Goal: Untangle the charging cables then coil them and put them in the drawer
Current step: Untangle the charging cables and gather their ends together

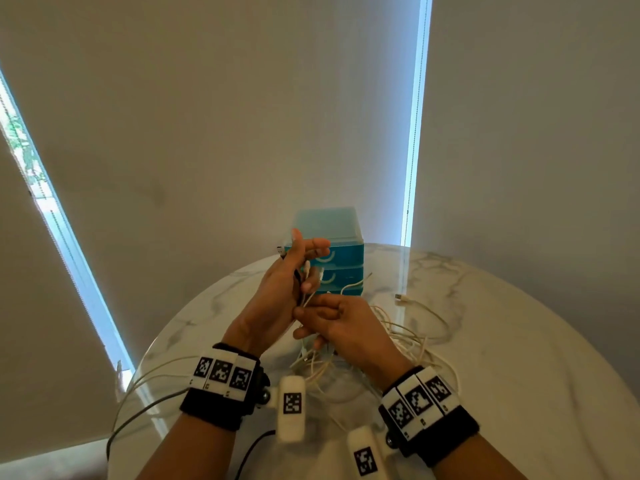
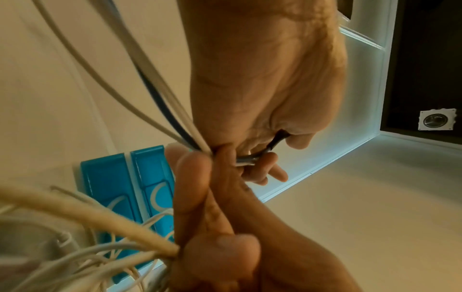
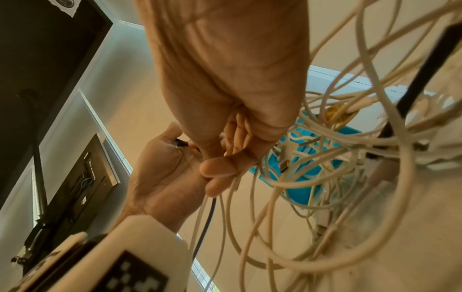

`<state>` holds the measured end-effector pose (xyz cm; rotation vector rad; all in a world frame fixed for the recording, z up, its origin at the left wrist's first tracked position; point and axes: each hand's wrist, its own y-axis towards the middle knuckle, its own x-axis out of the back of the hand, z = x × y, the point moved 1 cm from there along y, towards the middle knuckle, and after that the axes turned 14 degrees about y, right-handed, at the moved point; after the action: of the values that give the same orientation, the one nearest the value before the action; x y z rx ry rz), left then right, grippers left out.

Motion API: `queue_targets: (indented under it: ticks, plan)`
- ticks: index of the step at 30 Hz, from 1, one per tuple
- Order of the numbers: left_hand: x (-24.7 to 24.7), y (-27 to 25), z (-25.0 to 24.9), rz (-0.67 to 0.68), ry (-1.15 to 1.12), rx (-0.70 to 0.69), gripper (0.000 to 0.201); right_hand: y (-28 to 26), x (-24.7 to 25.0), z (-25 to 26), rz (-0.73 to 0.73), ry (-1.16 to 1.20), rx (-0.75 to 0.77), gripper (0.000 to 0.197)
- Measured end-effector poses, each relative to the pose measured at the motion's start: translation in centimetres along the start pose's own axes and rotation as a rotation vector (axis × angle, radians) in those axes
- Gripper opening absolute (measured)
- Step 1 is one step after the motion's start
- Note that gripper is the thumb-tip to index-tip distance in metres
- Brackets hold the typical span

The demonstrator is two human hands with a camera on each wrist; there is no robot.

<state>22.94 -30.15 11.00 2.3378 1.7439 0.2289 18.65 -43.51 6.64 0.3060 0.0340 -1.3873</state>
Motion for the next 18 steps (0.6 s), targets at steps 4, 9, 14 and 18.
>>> queue_targets:
  ticks: [4, 9, 14, 18]
  plan:
    - [-0.1, 0.1, 0.2, 0.013, 0.011, 0.004, 0.064, 0.0, -0.3, -0.2, -0.036, 0.01, -0.011, 0.016]
    - [0.4, 0.3, 0.4, -0.057, 0.139, 0.023, 0.058, 0.0, -0.6, -0.5, -0.086, -0.061, 0.044, 0.011]
    - [1.6, 0.4, 0.2, -0.112, 0.295, 0.015, 0.054, 0.0, -0.9, -1.0, -0.11, -0.093, 0.129, 0.012]
    - [1.9, 0.5, 0.1, -0.024, 0.12, 0.147, 0.059, -0.1, -1.1, -0.8, -0.113, -0.05, 0.18, 0.022]
